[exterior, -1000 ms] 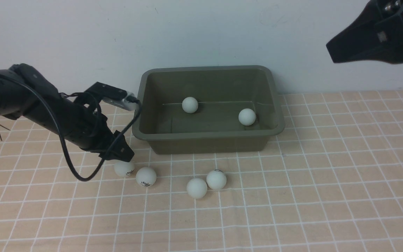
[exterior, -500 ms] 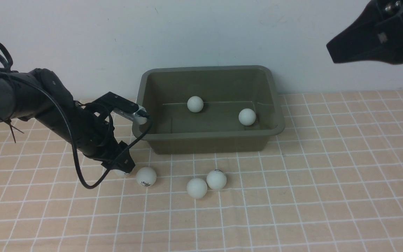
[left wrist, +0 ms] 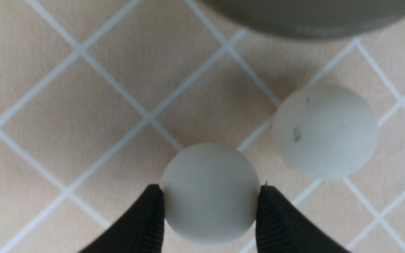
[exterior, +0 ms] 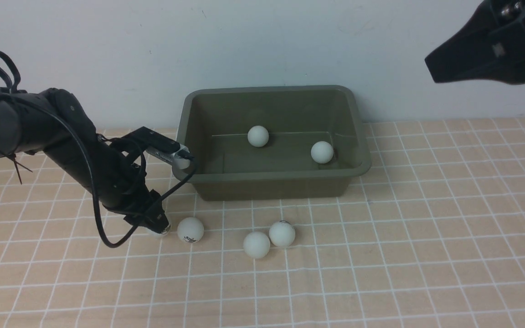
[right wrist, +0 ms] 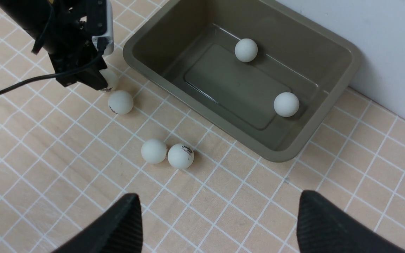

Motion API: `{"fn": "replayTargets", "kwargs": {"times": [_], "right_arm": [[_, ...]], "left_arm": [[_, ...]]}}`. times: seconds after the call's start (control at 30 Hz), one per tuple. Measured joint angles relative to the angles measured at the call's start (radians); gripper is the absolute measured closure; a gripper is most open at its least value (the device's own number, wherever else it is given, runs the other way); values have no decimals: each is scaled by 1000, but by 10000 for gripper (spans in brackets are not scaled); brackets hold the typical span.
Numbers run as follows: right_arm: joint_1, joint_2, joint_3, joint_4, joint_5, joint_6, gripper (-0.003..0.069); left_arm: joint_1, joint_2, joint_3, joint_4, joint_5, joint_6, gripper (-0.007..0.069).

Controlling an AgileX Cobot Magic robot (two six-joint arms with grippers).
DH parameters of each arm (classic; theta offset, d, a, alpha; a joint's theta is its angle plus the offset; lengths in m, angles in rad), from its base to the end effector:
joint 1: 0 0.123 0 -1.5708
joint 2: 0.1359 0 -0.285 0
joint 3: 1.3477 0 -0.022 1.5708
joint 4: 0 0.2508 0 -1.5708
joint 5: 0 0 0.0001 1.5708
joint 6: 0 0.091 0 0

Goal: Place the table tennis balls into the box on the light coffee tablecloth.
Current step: 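Reach for and grasp a ping pong ball on the table beside the basket, then drop the ball into the bin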

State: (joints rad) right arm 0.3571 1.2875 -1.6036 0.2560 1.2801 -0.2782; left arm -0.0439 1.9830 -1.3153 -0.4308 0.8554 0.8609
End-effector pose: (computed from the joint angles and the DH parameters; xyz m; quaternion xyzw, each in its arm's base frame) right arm 0.2145 0.1036 0.4562 -0.2981 0.8838 0.1406 0.3320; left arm 0.3842 -0.0456 0.1622 0.3100 0.9330 -0.1302 0.1281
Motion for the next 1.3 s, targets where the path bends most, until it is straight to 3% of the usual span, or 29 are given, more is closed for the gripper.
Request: {"fn": "replayTargets", "kwargs": {"times": [0.2,0.33,0.57,0.7,0.87,0.97,1.07,1.17,1.3], "right_arm": [[0,0,0,0,0,0,126],[0,0,0,0,0,-1,126],[0,0,0,0,0,-3,126],[0,0,0,0,0,-3,126],[0,0,0,0,0,-3,126],[0,0,0,0,0,-3,126],[0,0,0,0,0,-3,126],[0,0,0,0,0,-3,126],[0,0,0,0,0,-10,126]], "left_arm": [[0,-67,-122,25,109,-49,356],[0,-95,-209,-58,120,-52,356],[-14,-26,-315,-269,120,125,356],[-41,33,-349,-285,107,246,356],[-59,56,-386,-301,104,270,323],[-60,54,-420,-292,115,194,258],[-57,38,-480,-209,169,62,253],[-53,7,-555,-118,257,-90,282],[-53,-39,-673,11,367,-304,389]]}}
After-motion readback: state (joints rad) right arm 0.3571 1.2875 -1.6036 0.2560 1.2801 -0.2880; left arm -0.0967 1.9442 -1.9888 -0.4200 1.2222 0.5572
